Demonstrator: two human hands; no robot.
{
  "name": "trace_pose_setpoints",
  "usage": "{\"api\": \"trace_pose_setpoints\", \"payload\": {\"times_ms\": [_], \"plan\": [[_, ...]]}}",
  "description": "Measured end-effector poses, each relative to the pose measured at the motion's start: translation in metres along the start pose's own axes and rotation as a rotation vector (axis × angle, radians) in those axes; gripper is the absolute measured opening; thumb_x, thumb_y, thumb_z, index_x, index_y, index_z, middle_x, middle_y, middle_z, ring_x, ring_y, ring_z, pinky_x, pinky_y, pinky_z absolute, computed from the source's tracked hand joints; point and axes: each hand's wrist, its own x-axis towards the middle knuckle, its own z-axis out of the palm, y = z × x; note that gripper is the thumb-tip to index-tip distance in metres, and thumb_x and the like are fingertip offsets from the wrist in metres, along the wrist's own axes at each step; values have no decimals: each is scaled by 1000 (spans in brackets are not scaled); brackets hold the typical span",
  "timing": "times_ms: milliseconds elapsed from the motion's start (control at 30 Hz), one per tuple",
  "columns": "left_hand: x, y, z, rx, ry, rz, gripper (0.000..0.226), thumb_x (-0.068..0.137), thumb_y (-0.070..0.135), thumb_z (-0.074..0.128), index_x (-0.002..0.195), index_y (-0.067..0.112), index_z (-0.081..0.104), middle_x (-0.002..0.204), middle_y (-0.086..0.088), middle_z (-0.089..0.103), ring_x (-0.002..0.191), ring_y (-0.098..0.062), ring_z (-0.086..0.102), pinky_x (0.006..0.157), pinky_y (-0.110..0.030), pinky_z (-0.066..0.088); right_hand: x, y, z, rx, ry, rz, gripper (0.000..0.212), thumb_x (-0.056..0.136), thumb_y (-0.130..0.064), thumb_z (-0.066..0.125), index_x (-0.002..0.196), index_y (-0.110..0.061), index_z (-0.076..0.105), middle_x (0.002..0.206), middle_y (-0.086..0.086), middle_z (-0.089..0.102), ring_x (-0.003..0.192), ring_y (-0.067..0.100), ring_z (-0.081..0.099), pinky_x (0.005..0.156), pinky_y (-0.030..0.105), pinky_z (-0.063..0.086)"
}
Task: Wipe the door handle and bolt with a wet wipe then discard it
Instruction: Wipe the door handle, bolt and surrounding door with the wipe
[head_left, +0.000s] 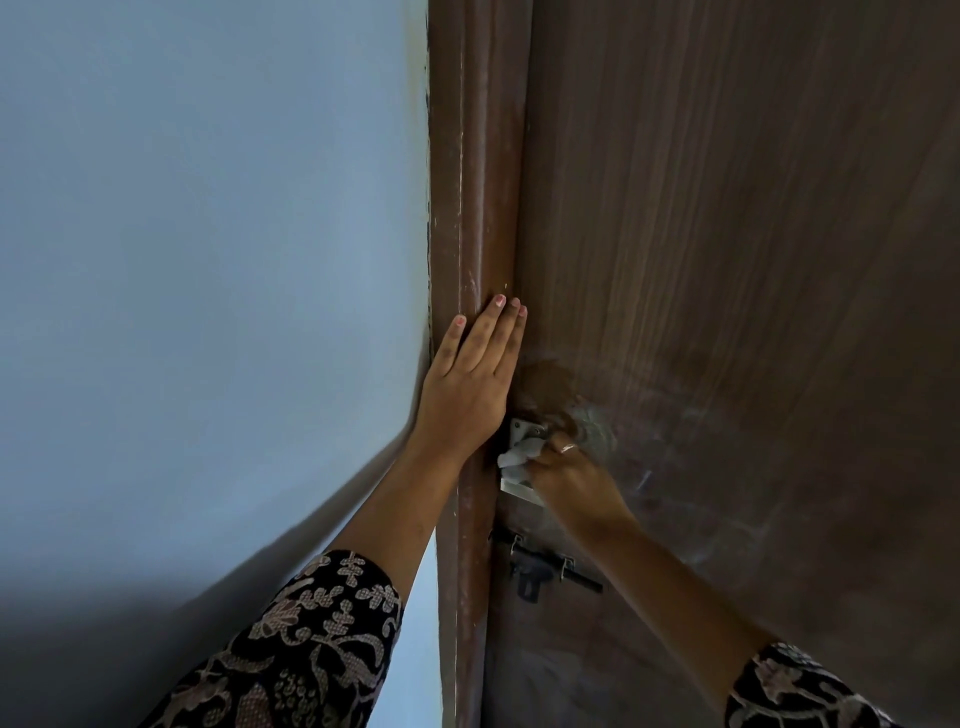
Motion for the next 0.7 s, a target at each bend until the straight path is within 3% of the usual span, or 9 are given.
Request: {"api": "trace_pose_setpoints", "payload": {"times_ms": [67, 133, 167, 233, 300, 367, 467, 600, 700], "plan": [[1, 1, 0, 2, 3, -1, 53, 96, 16, 21, 147, 11, 30, 152, -3, 36, 142, -20, 29, 117, -41, 8, 2, 5, -3, -37, 7, 3, 22, 81, -9, 55, 89, -17, 74, 98, -2, 71, 101, 18, 62, 67, 28, 57], [1, 1, 0, 9, -4, 10, 52, 96, 19, 24, 147, 11, 30, 152, -3, 36, 142, -20, 29, 117, -41, 8, 12, 0, -11, -29, 69, 62, 31, 79, -7, 44, 80, -12, 74, 86, 4, 72, 86, 21, 67, 59, 28, 57], [1, 1, 0, 14, -7, 15, 52, 96, 22, 25, 147, 11, 31, 152, -4, 36, 142, -20, 30, 116, -41, 9, 17, -2, -11, -29, 85, 73, 33, 80, -7, 43, 83, -9, 75, 91, 6, 73, 86, 22, 67, 61, 30, 57], [2, -1, -1, 22, -6, 17, 51, 96, 23, 27, 146, 11, 32, 152, -4, 37, 142, -20, 30, 116, -40, 10, 17, -8, -11, 22, 60, 55, 20, 78, -5, 61, 93, -4, 74, 102, 9, 71, 94, 26, 66, 66, 31, 59], [2, -1, -2, 20, -1, 18, 51, 96, 21, 25, 146, 11, 33, 151, -4, 37, 142, -20, 31, 116, -40, 11, 11, -10, -8, 39, 15, 31, 33, 68, -7, 78, 101, -3, 72, 104, 8, 69, 97, 26, 66, 66, 30, 59], [2, -1, -3, 17, 3, 20, 51, 97, 19, 21, 145, 11, 35, 151, -4, 39, 141, -20, 32, 116, -40, 11, 9, -7, -9, 27, -20, 52, 37, 70, -7, 77, 106, -7, 71, 103, 7, 67, 99, 24, 64, 68, 30, 59], [2, -1, -3, 17, 2, 15, 52, 97, 18, 17, 144, 11, 36, 150, -3, 40, 140, -20, 33, 116, -39, 11, 13, -1, -11, 33, 64, 99, 32, 58, -3, 82, 89, -9, 75, 88, 9, 68, 83, 27, 68, 59, 31, 59], [2, -1, -1, 38, 1, 25, 51, 99, 23, 18, 145, 12, 35, 150, -3, 40, 141, -20, 33, 116, -39, 10, 22, -4, -7, 71, 104, 84, 25, 71, -2, 71, 96, -3, 73, 100, 15, 68, 94, 33, 65, 67, 39, 59], [2, -2, -1, 34, 8, 25, 51, 97, 21, 19, 144, 12, 36, 150, -3, 41, 141, -20, 33, 116, -40, 9, 18, -5, -2, 39, 72, 13, 25, 73, -4, 66, 97, -2, 73, 102, 13, 68, 93, 30, 66, 70, 34, 59]]}}
